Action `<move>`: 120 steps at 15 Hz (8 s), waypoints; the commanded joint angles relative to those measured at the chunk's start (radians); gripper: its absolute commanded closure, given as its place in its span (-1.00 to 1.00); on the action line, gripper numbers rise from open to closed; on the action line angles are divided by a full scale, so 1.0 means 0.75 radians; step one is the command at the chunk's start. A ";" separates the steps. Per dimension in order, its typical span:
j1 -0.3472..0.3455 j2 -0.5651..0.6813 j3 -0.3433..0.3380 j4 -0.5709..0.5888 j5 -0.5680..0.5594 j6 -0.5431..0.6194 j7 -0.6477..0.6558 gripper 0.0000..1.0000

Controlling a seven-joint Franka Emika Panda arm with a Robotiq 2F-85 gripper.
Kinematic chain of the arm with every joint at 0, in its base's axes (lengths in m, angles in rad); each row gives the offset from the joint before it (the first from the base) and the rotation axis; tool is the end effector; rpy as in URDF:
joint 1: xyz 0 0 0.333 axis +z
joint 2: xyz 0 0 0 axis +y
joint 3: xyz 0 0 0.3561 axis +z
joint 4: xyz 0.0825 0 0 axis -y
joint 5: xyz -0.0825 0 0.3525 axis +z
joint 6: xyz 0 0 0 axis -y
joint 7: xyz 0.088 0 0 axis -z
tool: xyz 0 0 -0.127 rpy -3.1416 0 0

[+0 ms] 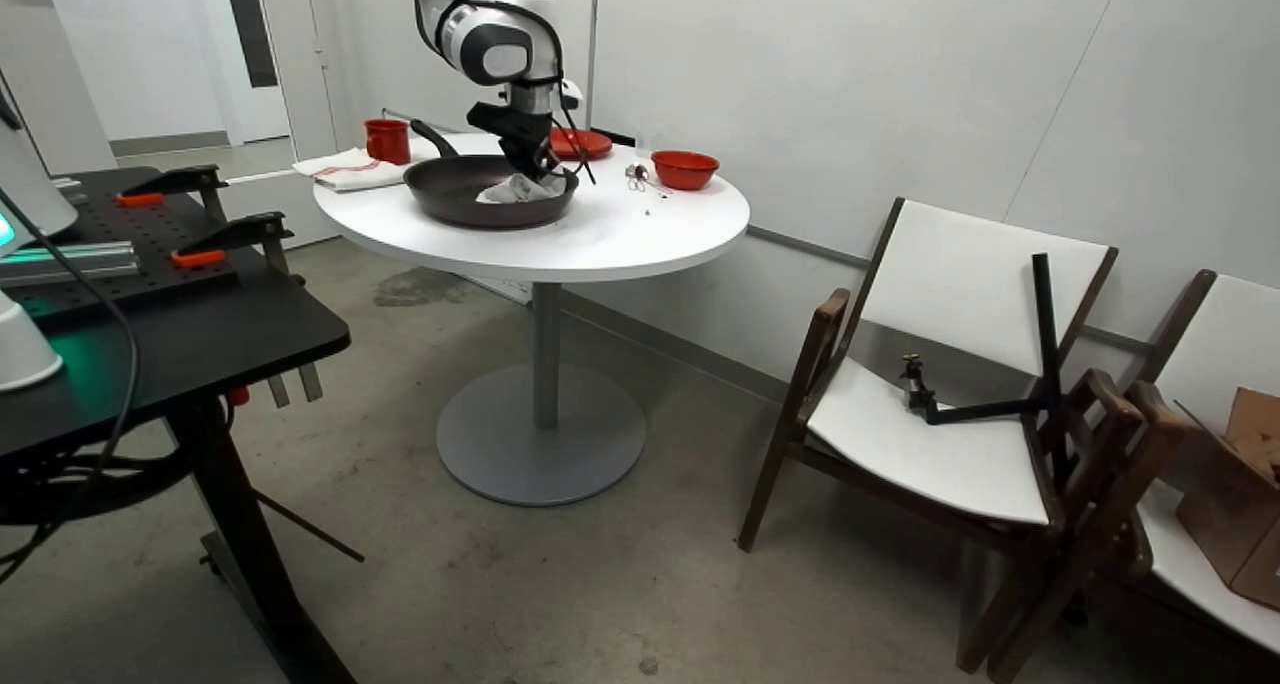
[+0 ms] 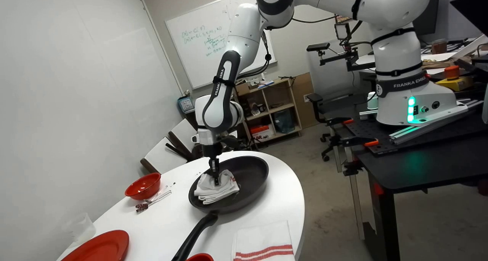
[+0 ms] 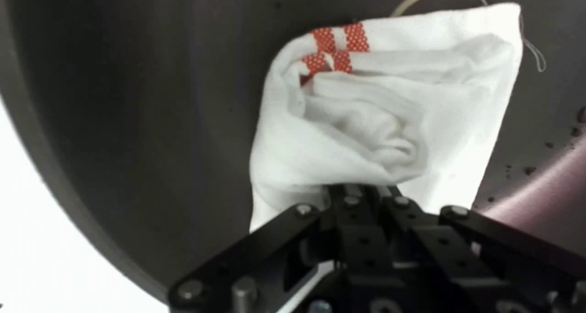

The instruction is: Use the right white towel to wipe the pan

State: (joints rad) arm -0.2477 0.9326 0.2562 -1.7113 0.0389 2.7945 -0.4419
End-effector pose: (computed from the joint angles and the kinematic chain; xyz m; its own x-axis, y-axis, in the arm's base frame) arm 0.6868 -0.0193 0.1115 0.9343 0.2684 0.2347 0.3047 -0.9429 -0.1347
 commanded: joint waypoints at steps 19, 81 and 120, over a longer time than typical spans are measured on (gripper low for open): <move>0.242 -0.085 -0.150 -0.102 -0.066 -0.408 0.148 0.97; -0.300 -0.878 0.264 -0.801 0.209 0.303 0.208 0.97; -0.077 -0.503 -0.208 -0.010 0.648 -0.583 0.246 0.97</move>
State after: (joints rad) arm -0.3192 0.5460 0.1225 -1.7326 0.5115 2.3639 -0.2629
